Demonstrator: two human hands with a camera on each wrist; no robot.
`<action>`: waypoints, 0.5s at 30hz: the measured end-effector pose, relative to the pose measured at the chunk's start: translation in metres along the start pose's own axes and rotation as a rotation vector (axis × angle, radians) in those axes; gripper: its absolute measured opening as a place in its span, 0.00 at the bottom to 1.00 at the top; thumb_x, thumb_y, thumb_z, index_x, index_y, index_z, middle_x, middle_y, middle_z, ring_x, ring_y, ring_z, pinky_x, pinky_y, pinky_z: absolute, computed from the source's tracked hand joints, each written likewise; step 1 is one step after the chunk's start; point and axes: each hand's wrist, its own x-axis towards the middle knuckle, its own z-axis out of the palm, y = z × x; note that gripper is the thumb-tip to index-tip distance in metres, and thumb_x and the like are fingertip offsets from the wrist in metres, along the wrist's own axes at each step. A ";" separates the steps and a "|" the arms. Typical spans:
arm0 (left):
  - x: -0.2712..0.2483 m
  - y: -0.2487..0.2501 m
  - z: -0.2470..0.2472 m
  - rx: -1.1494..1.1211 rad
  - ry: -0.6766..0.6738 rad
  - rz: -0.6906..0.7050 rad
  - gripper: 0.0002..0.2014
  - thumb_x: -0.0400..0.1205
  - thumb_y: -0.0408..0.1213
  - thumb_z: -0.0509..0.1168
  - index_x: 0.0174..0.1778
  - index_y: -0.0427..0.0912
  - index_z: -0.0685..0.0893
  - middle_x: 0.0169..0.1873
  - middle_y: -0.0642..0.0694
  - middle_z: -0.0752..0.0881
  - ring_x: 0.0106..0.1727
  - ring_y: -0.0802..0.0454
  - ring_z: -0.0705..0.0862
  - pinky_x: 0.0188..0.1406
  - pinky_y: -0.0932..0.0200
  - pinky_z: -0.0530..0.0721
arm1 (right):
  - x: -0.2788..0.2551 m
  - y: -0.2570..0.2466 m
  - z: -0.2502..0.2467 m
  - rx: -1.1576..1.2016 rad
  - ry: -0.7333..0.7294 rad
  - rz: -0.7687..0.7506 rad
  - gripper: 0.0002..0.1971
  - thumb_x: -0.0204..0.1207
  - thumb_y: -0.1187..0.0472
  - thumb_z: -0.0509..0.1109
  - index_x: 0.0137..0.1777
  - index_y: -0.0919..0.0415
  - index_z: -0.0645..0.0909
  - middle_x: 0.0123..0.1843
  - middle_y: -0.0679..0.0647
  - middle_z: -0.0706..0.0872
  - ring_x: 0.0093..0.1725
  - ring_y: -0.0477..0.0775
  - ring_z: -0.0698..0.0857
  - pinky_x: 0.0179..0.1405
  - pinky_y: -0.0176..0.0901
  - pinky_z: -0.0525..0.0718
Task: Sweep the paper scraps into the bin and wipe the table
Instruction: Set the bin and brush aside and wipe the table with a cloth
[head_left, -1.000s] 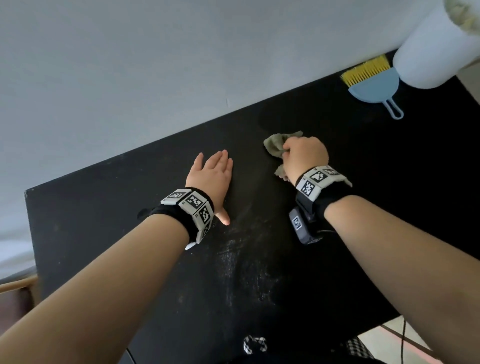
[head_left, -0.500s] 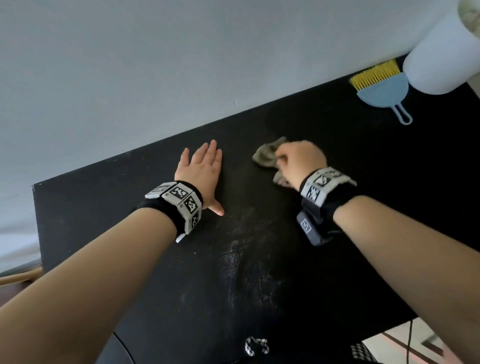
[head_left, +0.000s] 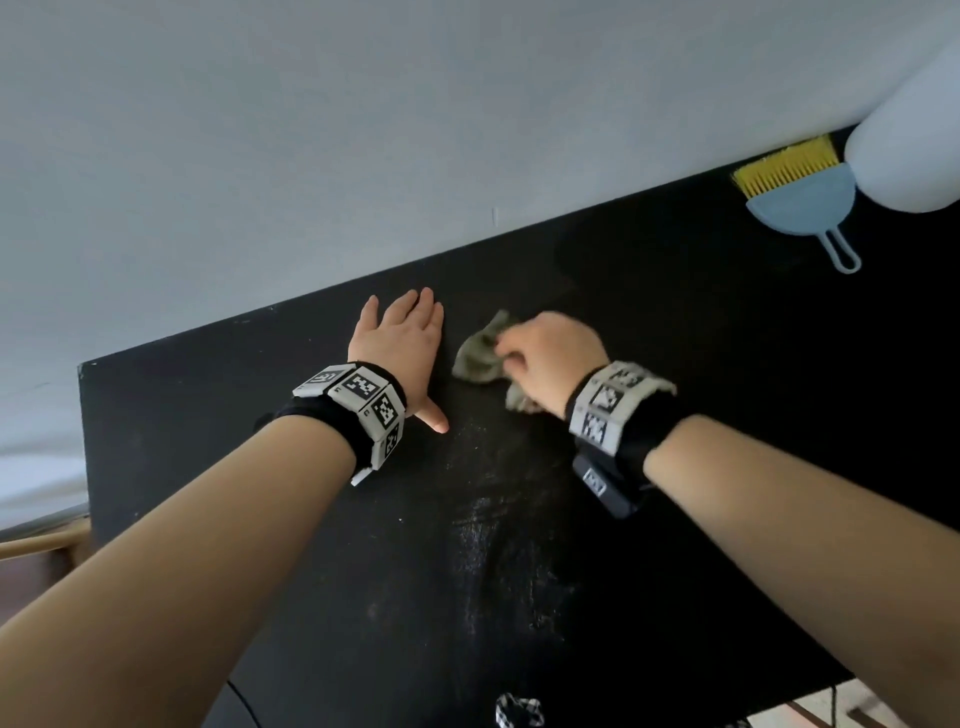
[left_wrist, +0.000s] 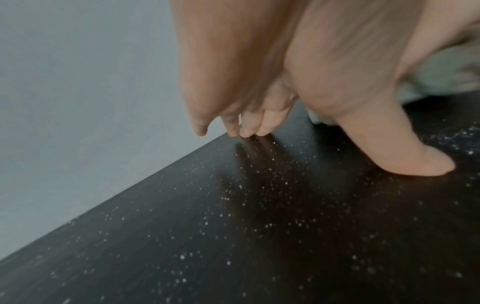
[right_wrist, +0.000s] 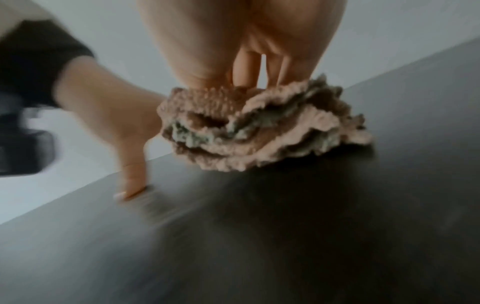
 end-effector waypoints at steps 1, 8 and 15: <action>0.000 -0.001 0.001 -0.003 0.002 0.001 0.69 0.59 0.71 0.73 0.84 0.40 0.40 0.84 0.45 0.41 0.84 0.47 0.41 0.81 0.39 0.43 | 0.007 0.012 -0.013 0.009 0.024 0.060 0.14 0.81 0.57 0.61 0.64 0.51 0.82 0.60 0.56 0.86 0.61 0.59 0.82 0.59 0.49 0.80; 0.003 0.000 0.002 -0.001 -0.001 0.002 0.70 0.58 0.71 0.73 0.84 0.40 0.39 0.84 0.44 0.40 0.84 0.47 0.42 0.81 0.40 0.43 | 0.058 0.040 -0.047 -0.064 0.018 0.454 0.15 0.76 0.61 0.68 0.61 0.62 0.81 0.62 0.62 0.83 0.64 0.63 0.81 0.60 0.49 0.80; 0.002 -0.002 0.002 -0.016 -0.003 0.014 0.69 0.59 0.70 0.73 0.84 0.40 0.40 0.83 0.44 0.39 0.84 0.47 0.43 0.81 0.39 0.43 | 0.046 -0.023 -0.002 -0.195 -0.004 0.060 0.14 0.78 0.58 0.67 0.62 0.59 0.77 0.57 0.59 0.80 0.58 0.60 0.79 0.51 0.50 0.81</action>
